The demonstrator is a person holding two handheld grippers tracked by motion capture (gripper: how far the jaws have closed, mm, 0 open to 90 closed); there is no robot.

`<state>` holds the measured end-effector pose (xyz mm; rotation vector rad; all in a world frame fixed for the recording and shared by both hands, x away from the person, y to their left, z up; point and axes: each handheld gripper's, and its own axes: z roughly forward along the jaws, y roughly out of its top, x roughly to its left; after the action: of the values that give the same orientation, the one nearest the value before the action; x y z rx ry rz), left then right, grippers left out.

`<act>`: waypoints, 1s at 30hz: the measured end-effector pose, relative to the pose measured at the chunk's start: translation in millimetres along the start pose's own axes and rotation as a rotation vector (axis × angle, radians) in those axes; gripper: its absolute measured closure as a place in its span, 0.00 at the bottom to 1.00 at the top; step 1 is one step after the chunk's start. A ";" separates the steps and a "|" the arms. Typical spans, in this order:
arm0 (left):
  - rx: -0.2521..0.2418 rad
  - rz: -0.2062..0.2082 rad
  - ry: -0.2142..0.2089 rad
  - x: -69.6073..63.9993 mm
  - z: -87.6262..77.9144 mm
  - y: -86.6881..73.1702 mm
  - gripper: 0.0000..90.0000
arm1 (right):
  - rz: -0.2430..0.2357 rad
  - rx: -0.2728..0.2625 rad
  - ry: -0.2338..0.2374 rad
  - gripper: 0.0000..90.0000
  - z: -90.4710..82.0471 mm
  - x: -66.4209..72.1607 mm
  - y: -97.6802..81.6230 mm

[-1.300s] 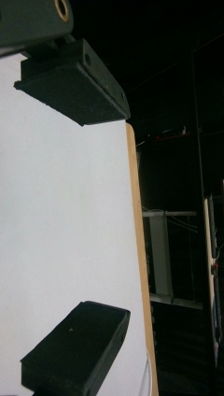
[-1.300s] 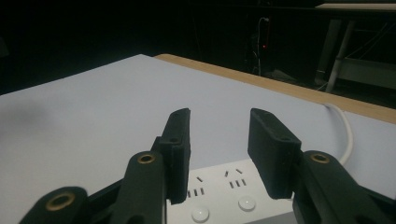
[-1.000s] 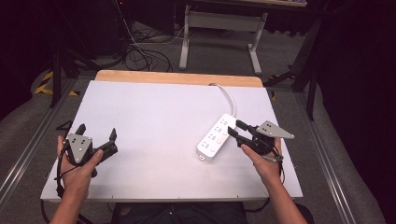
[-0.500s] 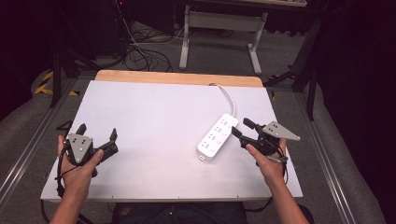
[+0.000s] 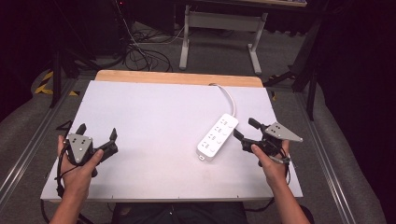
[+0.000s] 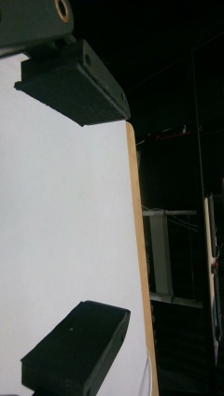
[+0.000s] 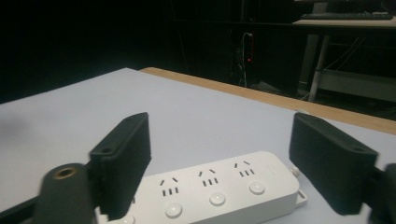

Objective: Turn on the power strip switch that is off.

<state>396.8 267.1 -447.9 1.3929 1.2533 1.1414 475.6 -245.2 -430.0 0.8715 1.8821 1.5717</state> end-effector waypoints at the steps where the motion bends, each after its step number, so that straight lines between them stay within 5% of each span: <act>1: 0.000 -0.003 -0.001 -0.3 0.0 -0.1 0.08 | -0.003 0.000 0.000 0.17 0.0 -0.2 -0.2; 7: -0.002 -0.002 0.000 -0.1 0.1 0.0 0.08 | -0.001 -0.019 0.010 0.02 -1.5 -1.6 -1.1; 30: 0.000 -0.018 0.006 1.0 0.9 0.3 0.02 | 0.035 -0.036 0.021 0.02 -4.2 -7.7 -4.8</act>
<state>397.7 268.0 -447.7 1.3768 1.2673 1.1341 476.7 -254.3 -434.0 0.8796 1.8572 1.6364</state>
